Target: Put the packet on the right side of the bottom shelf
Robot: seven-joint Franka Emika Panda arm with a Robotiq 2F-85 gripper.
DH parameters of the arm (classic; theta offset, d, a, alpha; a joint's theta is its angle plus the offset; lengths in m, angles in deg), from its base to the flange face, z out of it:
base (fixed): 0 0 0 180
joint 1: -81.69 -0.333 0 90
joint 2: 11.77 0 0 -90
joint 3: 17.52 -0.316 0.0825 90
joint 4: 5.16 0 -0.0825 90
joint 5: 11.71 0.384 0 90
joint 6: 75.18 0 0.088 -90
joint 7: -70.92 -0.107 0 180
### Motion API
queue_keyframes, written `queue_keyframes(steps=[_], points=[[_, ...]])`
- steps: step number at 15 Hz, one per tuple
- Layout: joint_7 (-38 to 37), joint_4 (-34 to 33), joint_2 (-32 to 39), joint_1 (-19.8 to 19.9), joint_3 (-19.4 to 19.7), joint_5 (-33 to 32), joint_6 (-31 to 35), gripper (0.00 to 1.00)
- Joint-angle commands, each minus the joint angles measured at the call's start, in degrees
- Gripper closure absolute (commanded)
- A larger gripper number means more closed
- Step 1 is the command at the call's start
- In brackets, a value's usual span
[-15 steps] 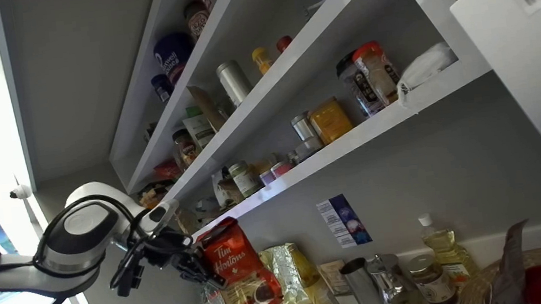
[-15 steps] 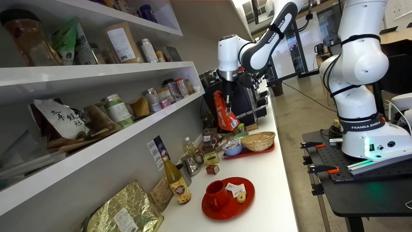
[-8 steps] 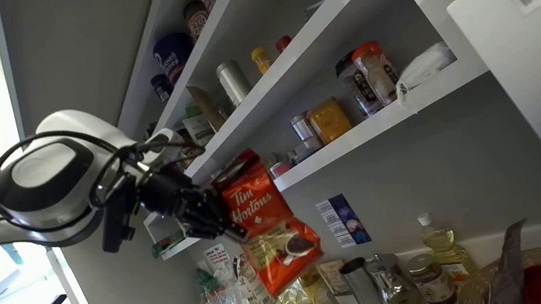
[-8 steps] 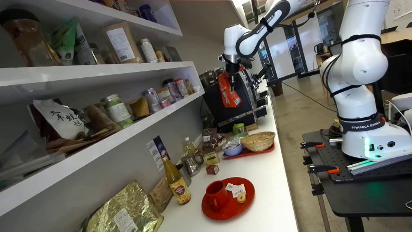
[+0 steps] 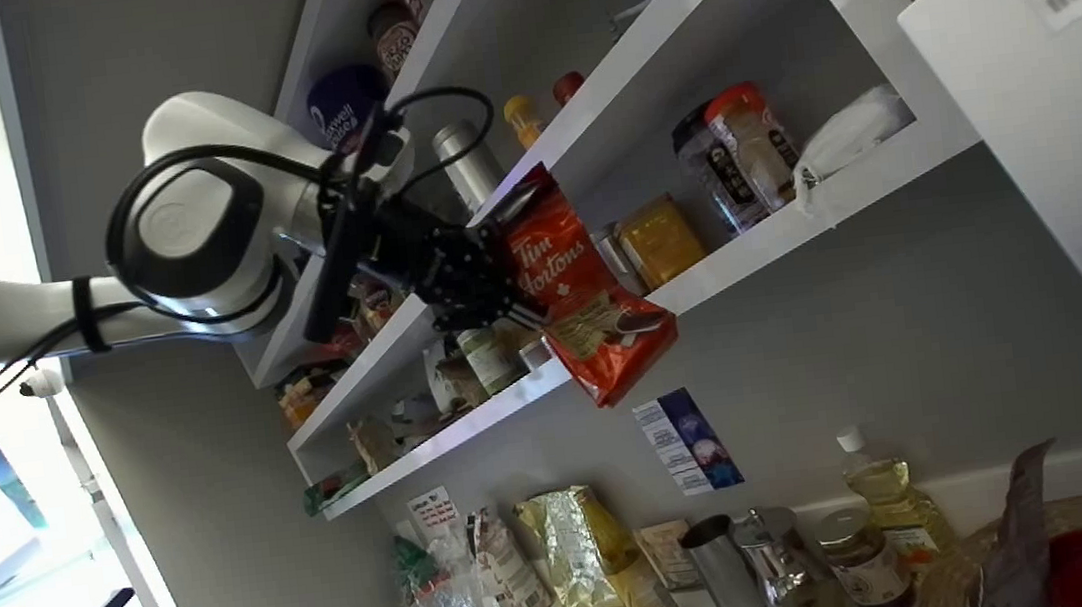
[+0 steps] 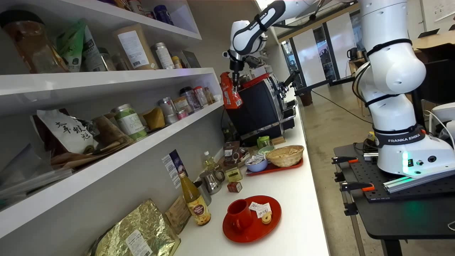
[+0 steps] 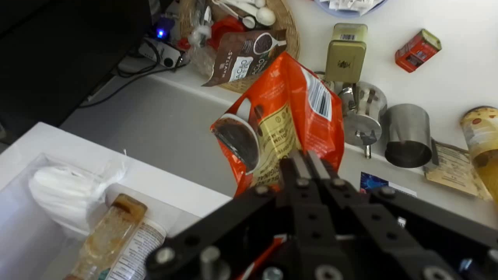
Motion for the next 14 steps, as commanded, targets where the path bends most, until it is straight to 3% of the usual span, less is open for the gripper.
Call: queue_keyframes(steps=[1, 7, 14], points=[[2.3, -14.06, 11.73, 6.6, -6.09, 5.61, -3.63, 0.99], [1.0, -31.31, 20.87, 14.8, -14.36, 4.33, -8.73, 0.99], [1.17, -49.18, 29.98, 19.87, -19.36, 4.95, -16.23, 0.99]])
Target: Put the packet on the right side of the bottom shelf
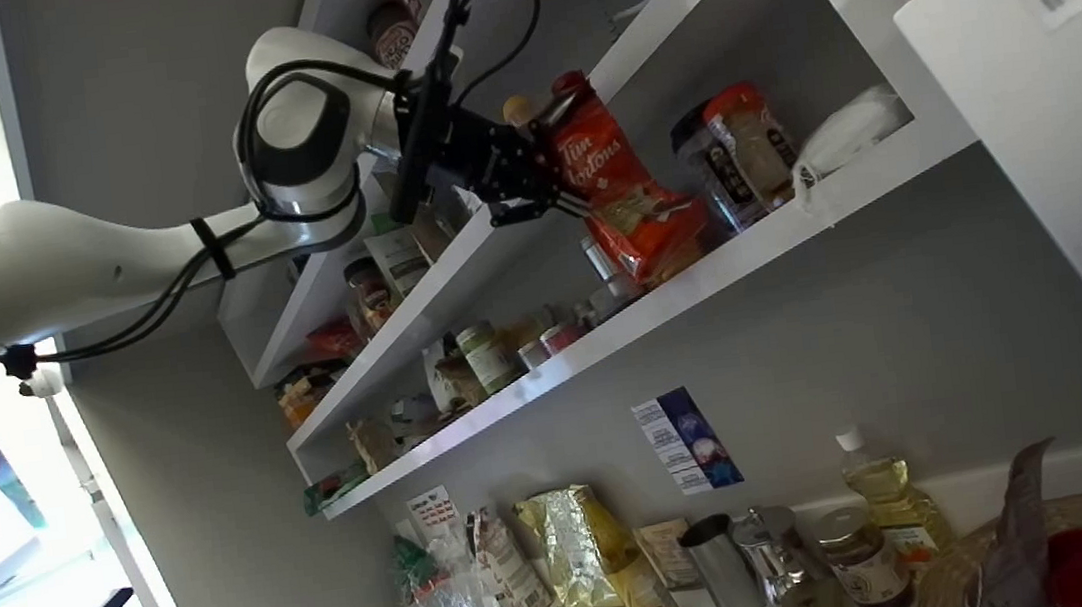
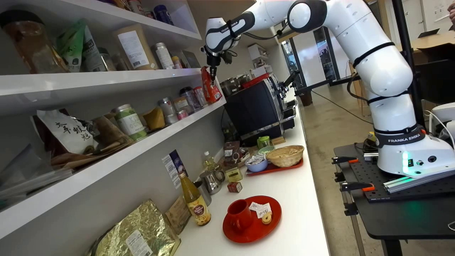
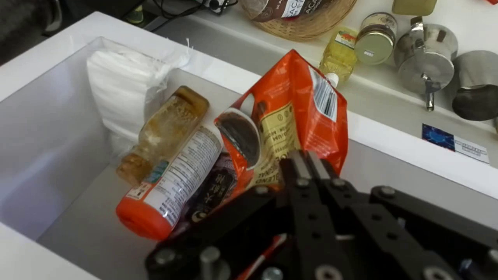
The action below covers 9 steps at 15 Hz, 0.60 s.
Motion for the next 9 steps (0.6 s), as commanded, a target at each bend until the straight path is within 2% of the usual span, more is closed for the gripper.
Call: queue_keyframes(steps=[1, 9], points=[[0.52, -13.21, 8.48, 2.73, -2.88, 1.23, -4.11, 0.99], [0.52, -27.12, 19.82, 3.23, -3.57, 3.03, -7.51, 0.99]])
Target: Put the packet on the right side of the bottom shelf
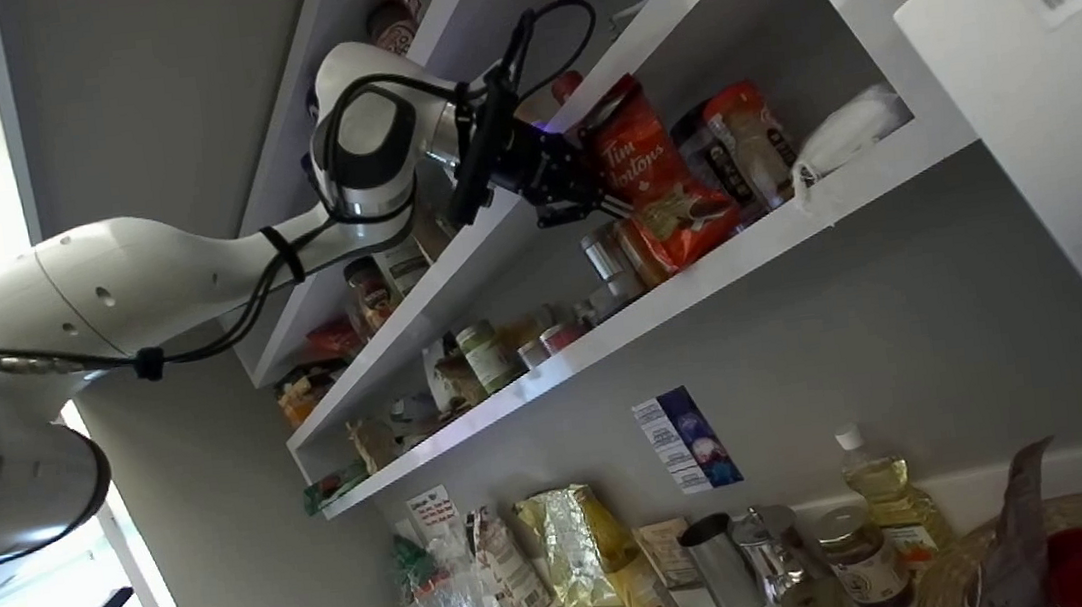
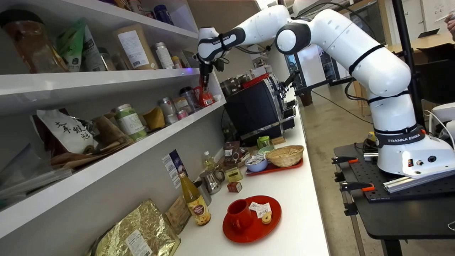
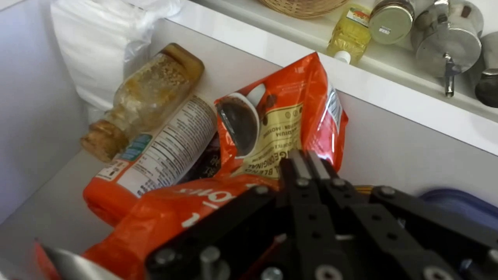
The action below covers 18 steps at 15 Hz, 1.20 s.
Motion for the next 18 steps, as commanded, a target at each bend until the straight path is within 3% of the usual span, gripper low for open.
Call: queue_keyframes(steps=[1, 5, 6, 7, 9, 17, 18], points=[[0.04, -8.91, 5.96, 2.2, -3.12, 0.77, -3.46, 0.99], [0.5, -13.32, 8.4, 3.0, -4.98, 0.46, -5.77, 0.99], [0.51, -14.28, 8.87, 3.24, -5.27, 0.44, -6.69, 0.73], [0.76, -14.18, 8.78, 2.81, -4.39, 0.94, -7.03, 0.72], [0.25, -14.32, 8.71, 2.51, -3.83, -0.1, -9.15, 0.59], [0.46, -9.72, 4.16, 2.41, -1.73, -3.1, -12.63, 0.0], [0.94, -9.42, 3.57, 2.51, -1.65, -3.19, -12.93, 0.0]])
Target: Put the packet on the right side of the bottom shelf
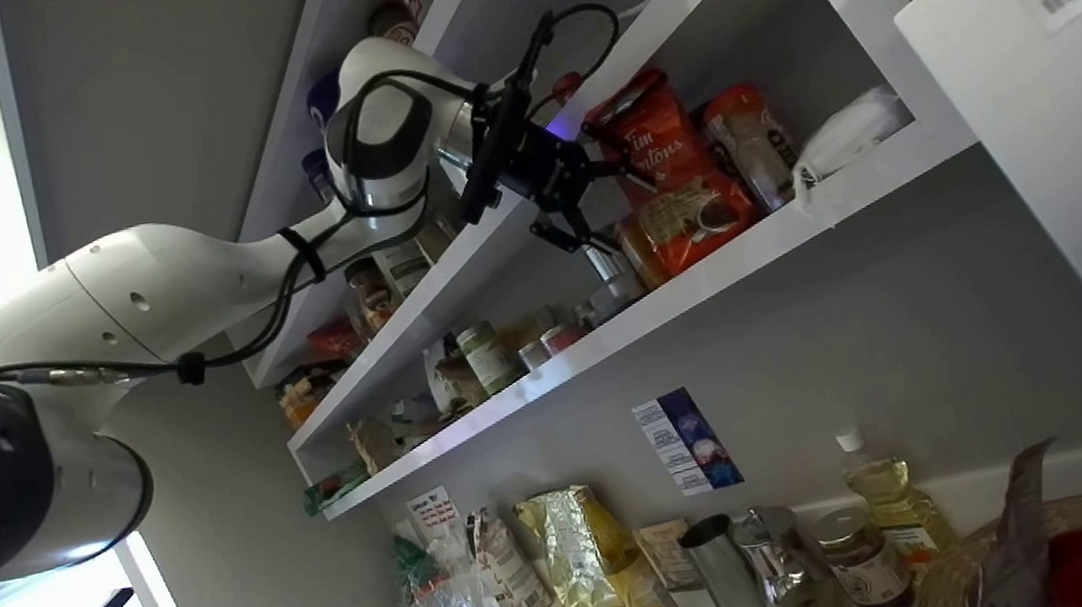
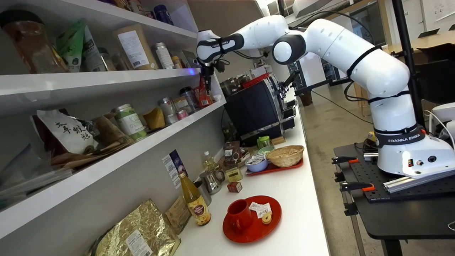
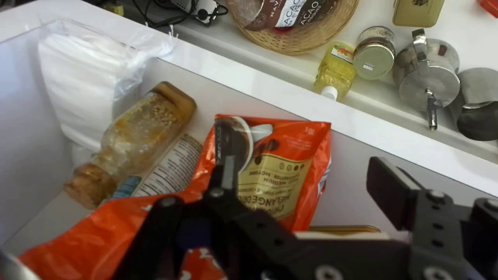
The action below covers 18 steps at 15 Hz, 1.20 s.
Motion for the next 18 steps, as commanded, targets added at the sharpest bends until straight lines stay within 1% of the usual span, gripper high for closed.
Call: queue_keyframes(steps=[1, 3, 6, 8, 10, 12, 14, 16, 18], points=[[1.07, 2.0, -3.31, -0.08, 0.79, -1.27, -1.94, 0.0], [1.09, 3.31, -5.05, -0.12, 1.08, -1.66, -2.51, 0.0], [1.8, 9.25, -10.46, -0.19, 1.22, -2.28, -3.94, 0.0], [2.24, 15.92, -15.61, -0.11, 1.08, -2.41, -3.7, 0.0], [2.88, 21.07, -19.63, 0.41, 0.75, -1.41, -5.49, 0.0], [4.09, 26.44, -23.63, 1.04, 0.56, -0.16, -8.79, 0.0], [4.85, 32.01, -27.33, 1.34, 1.01, -0.3, -11.8, 0.0], [4.0, 37.9, -30.79, 1.42, 1.52, -2.4, -12.76, 0.0], [3.82, 43.99, -34.13, 1.92, 1.68, -3.01, -11.11, 0.0]])
